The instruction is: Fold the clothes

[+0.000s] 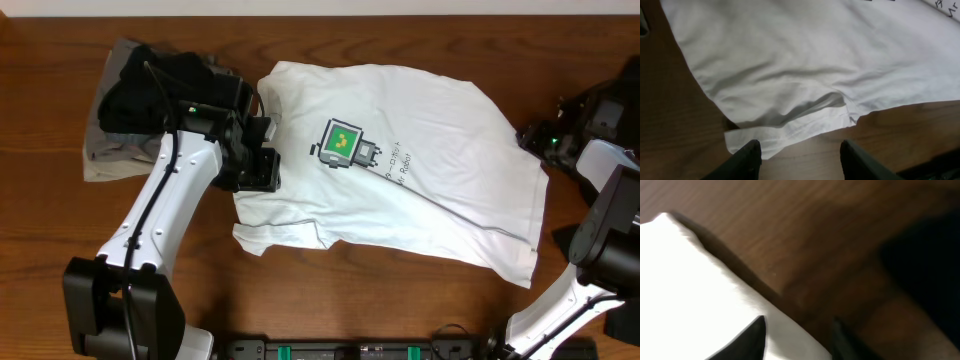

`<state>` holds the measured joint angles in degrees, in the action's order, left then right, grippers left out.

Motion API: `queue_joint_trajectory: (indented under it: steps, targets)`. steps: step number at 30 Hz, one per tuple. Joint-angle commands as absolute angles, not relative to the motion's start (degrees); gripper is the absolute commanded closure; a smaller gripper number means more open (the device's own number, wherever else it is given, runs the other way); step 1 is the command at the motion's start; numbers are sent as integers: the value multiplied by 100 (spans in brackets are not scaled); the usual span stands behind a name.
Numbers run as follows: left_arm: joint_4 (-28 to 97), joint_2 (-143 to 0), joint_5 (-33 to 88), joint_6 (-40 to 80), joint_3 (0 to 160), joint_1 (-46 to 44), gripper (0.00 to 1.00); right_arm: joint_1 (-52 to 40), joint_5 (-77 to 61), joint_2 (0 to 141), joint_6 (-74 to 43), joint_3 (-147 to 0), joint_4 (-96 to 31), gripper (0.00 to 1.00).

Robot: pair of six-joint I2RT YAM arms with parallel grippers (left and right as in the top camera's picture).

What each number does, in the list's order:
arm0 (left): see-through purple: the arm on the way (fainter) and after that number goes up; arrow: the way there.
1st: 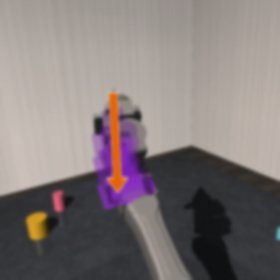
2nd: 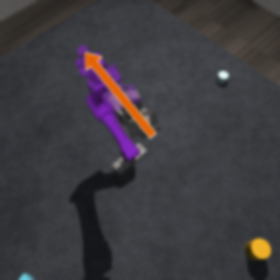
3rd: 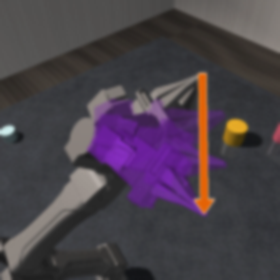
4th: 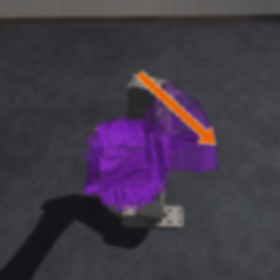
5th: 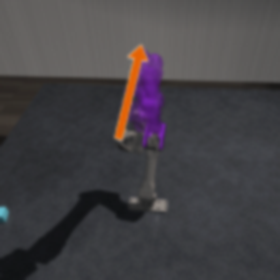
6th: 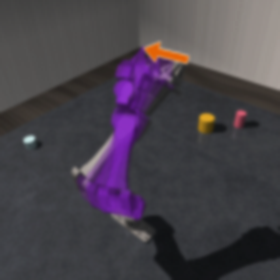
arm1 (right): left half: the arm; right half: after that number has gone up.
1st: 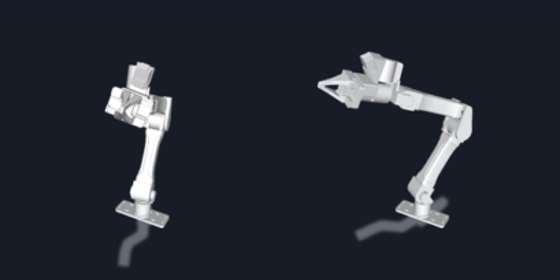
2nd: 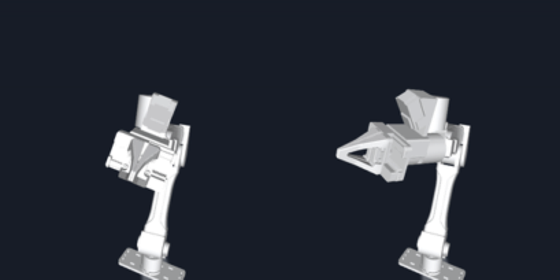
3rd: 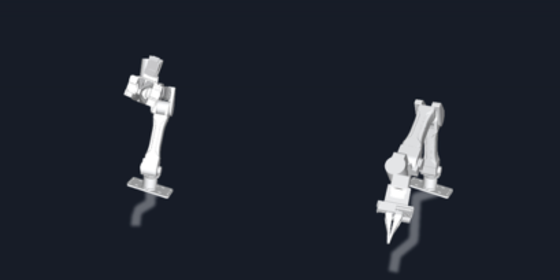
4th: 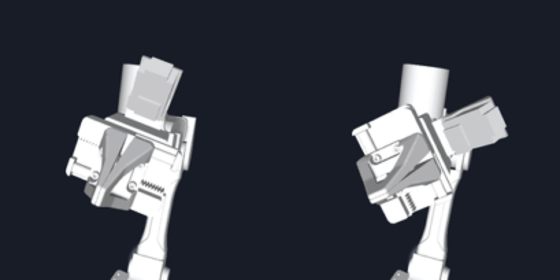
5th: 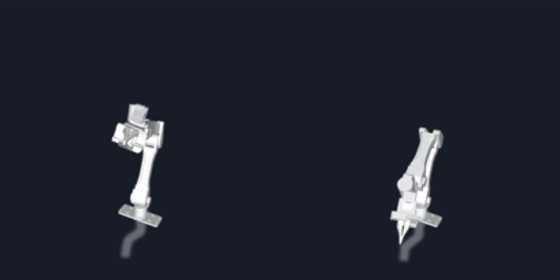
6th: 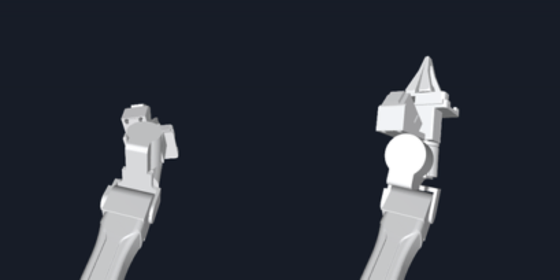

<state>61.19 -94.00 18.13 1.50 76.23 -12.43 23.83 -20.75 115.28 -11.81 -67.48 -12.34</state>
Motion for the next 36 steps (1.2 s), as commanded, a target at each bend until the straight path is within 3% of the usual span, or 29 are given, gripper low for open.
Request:
queue_joint_trajectory:
  steps: [1, 7, 11, 18, 22, 23, 24, 25, 26, 28, 30, 36]
  targets:
    - [6095, -9424, 1907, 121, 7669, -1234, 47, 2370, -2757, 11751, -1066, -6724, -1339, 71]
    - [6003, -9424, 1905, 145, 7669, -1234, 47, 2281, -3712, 11738, -657, -6731, -1175, 99]
    - [5983, -9424, 1905, 163, 7669, -1234, 47, 2305, -3688, 11701, -652, -6744, -563, 99]
    - [5970, -9424, 1905, 165, 7669, -1234, 47, 2303, -3658, 11657, -685, -6751, 1599, 99]
    - [5872, -9424, 1905, 327, 7669, -1234, 46, 2209, -2985, 11660, -810, -6751, 1813, 98]
    - [5846, -9424, 1907, 338, 7669, -1234, 46, 2176, -2755, 11660, -810, -6751, 1715, 92]
    - [5826, -9424, 1905, 336, 7669, -1234, 46, 2158, -2606, 11660, -812, -6751, 1592, 69]
    - [5815, -9424, 1905, 336, 7669, -1234, 46, 2150, -2539, 11660, -812, -6751, 1461, 53]
    - [5813, -9424, 1905, 336, 7669, -1234, 46, 2158, -2512, 11660, -810, -6751, 1299, 41]
    - [5813, -9424, 1905, 333, 7669, -1234, 46, 2217, -2423, 11657, -814, -6751, 864, 28]
    - [5808, -9424, 1903, 333, 7669, -1234, 41, 2316, -2418, 11657, -847, -6751, 464, 23]
    - [5774, -9424, 1881, 329, 7669, -1234, 36, 2720, -3437, 11583, -1170, -6751, -482, 25]
